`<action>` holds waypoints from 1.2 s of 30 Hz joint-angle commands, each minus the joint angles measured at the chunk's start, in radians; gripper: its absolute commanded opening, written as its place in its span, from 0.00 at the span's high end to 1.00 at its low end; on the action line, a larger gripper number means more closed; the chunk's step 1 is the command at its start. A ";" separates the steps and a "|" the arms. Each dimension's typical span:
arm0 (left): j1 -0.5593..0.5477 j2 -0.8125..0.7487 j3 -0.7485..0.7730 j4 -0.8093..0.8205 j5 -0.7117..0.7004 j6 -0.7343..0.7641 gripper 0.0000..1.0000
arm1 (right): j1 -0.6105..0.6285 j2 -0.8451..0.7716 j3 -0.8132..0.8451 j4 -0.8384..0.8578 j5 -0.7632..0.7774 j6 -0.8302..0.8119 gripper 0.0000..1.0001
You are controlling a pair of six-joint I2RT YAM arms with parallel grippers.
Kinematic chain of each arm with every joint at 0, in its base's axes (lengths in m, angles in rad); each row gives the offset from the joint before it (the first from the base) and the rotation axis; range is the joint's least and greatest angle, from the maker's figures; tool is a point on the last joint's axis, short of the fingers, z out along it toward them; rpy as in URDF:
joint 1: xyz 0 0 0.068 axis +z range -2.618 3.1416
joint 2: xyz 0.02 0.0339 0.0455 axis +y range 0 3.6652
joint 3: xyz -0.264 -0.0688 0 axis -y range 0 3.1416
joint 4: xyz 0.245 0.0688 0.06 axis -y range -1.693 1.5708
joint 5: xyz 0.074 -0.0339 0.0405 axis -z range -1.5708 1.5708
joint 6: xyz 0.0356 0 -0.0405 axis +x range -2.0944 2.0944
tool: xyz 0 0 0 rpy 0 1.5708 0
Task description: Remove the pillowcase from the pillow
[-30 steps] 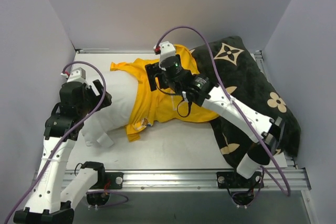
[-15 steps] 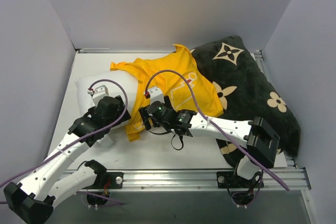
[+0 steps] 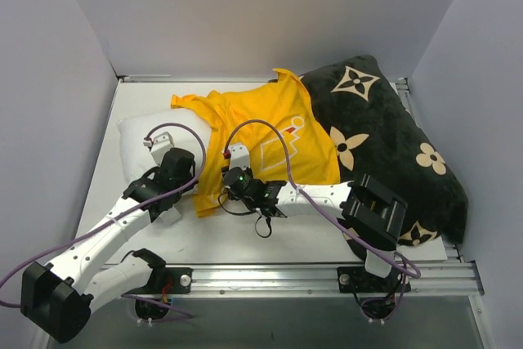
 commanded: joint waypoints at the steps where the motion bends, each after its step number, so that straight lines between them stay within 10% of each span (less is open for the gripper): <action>1: 0.052 -0.008 0.047 0.057 -0.010 0.055 0.96 | -0.003 0.025 0.023 0.056 0.081 0.015 0.77; 4: 0.122 -0.033 0.082 0.037 0.019 0.100 1.00 | -0.003 0.012 0.003 0.017 0.136 0.021 1.00; 21: 0.595 -0.111 0.438 -0.090 0.187 0.347 1.00 | -0.091 -0.449 -0.184 -0.264 0.356 0.014 1.00; 27: 0.595 -0.062 0.617 -0.145 0.176 0.407 1.00 | 0.015 -0.577 0.127 -0.459 0.213 -0.169 1.00; 36: 0.589 0.145 0.638 -0.204 0.292 0.467 1.00 | 0.061 -0.332 0.575 -0.606 0.039 -0.264 1.00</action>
